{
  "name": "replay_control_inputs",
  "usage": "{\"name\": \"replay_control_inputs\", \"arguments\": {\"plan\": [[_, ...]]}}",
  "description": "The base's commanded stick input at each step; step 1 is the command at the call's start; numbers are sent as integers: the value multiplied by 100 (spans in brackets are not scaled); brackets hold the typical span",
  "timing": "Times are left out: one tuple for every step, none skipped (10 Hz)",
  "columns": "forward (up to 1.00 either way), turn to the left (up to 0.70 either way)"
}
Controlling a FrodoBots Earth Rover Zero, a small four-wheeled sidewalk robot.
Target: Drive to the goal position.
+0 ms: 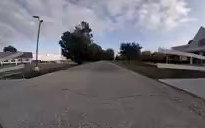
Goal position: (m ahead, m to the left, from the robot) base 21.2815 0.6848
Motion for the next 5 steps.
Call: {"name": "replay_control_inputs", "arguments": {"plan": [[70,0],[70,0],[70,0],[70,0],[70,0]]}}
